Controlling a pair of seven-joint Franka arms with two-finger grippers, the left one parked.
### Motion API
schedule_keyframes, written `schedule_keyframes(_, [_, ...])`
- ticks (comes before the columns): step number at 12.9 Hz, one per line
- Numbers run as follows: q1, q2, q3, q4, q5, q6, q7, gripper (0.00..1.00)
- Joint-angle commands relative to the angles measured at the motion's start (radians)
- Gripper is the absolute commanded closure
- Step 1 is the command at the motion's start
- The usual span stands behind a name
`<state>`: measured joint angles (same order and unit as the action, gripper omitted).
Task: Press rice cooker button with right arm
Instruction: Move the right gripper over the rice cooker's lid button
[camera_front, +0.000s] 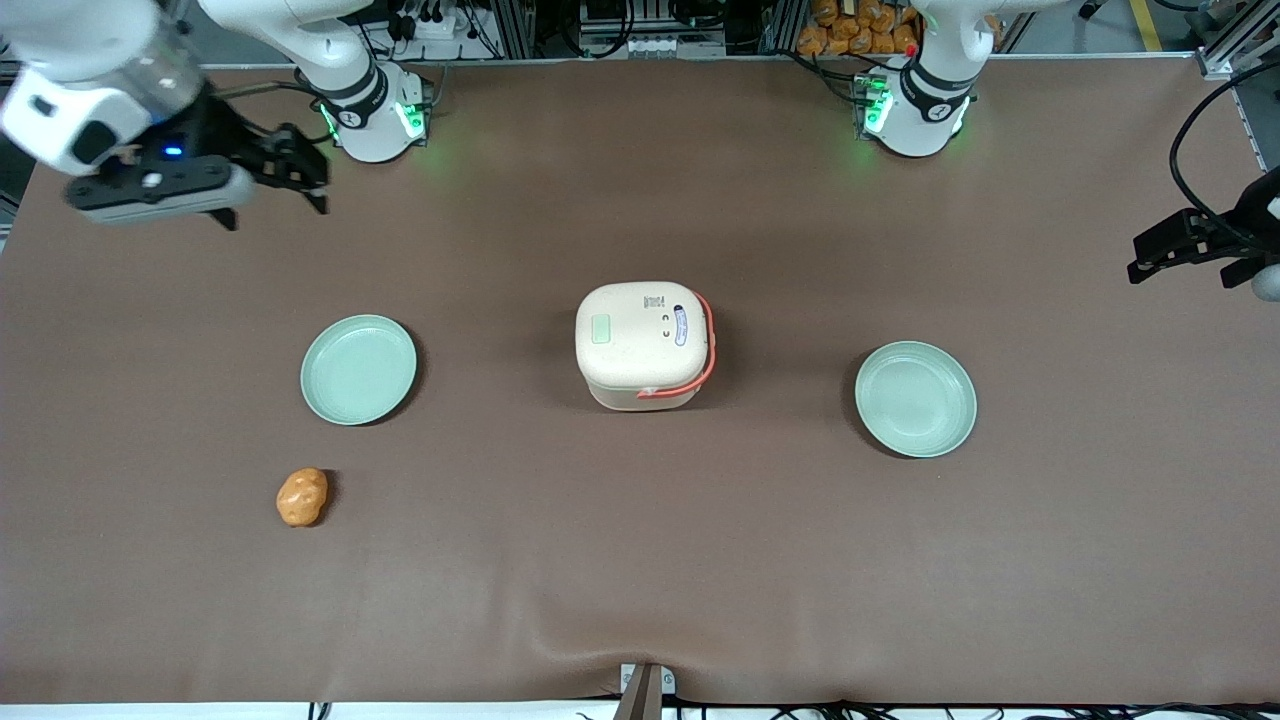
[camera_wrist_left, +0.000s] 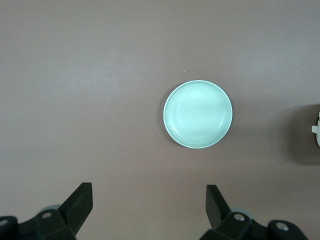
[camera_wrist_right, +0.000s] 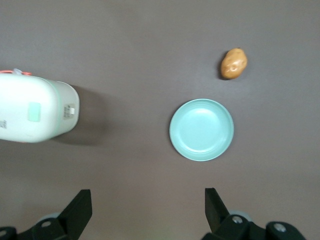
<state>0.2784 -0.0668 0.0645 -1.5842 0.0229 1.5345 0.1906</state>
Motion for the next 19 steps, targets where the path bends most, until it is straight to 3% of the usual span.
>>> schedule_keyframes(1, [0.079, 0.065, -0.008, 0.055, 0.003, 0.007, 0.113, 0.05])
schedule_keyframes(6, [0.194, 0.163, -0.008, 0.07, 0.003, 0.117, 0.261, 0.34])
schedule_keyframes(8, [0.26, 0.215, -0.009, 0.07, -0.017, 0.15, 0.37, 0.53])
schedule_keyframes(12, [0.321, 0.309, -0.009, 0.07, -0.017, 0.249, 0.495, 0.82])
schedule_keyframes(16, [0.355, 0.39, -0.009, 0.07, -0.012, 0.324, 0.572, 1.0])
schedule_keyframes(19, [0.387, 0.452, -0.012, 0.07, -0.017, 0.386, 0.601, 1.0])
